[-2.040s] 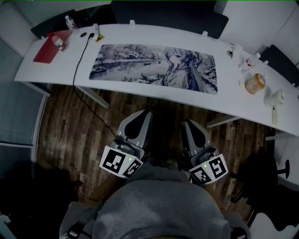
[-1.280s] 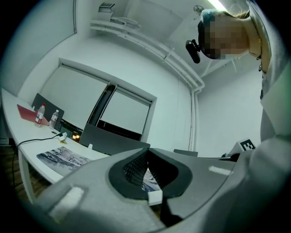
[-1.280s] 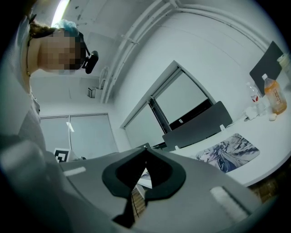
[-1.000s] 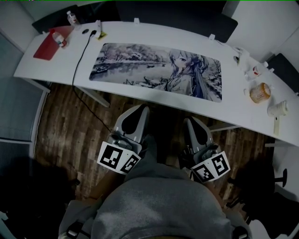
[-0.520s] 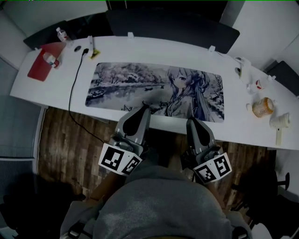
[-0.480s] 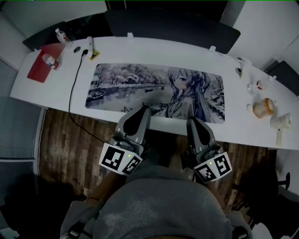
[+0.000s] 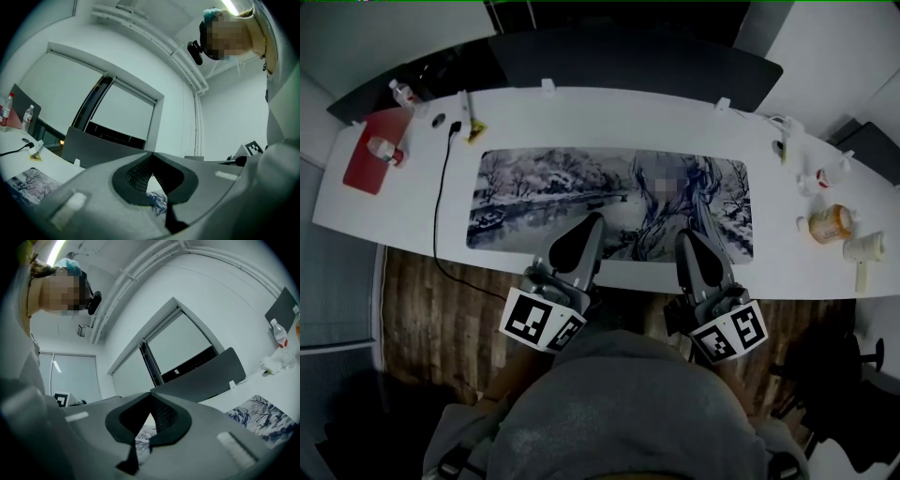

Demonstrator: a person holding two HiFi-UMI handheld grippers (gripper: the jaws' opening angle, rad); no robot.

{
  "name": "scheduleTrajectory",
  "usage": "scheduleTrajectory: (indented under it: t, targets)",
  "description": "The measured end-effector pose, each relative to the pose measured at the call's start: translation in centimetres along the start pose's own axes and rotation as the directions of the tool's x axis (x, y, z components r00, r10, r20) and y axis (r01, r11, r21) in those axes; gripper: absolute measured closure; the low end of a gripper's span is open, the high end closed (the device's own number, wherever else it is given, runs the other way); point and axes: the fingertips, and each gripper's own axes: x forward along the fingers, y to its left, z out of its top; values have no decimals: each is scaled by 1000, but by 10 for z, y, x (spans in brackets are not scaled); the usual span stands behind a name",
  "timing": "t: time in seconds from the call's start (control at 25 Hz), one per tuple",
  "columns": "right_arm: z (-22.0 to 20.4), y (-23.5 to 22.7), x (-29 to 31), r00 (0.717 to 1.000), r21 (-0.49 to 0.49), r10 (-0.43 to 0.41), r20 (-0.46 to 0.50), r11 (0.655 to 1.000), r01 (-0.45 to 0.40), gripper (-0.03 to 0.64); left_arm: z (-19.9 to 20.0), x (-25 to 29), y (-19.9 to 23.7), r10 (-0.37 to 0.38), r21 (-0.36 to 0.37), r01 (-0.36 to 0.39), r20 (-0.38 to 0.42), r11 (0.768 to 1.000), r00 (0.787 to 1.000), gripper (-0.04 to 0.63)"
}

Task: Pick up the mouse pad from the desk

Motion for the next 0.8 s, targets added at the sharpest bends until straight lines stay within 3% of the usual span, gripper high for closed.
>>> scheduleTrajectory:
  t: [0.64,0.8]
  targets:
    - [10,-32,38,997,-28,-62,38,998,63,615,-2,41,32,-66,13,66,-20,998,998,595]
    - [11,-40,39,997,-30,-71,32,997,71,615,-4,45,37,-47,1,47,-25,999,999,595]
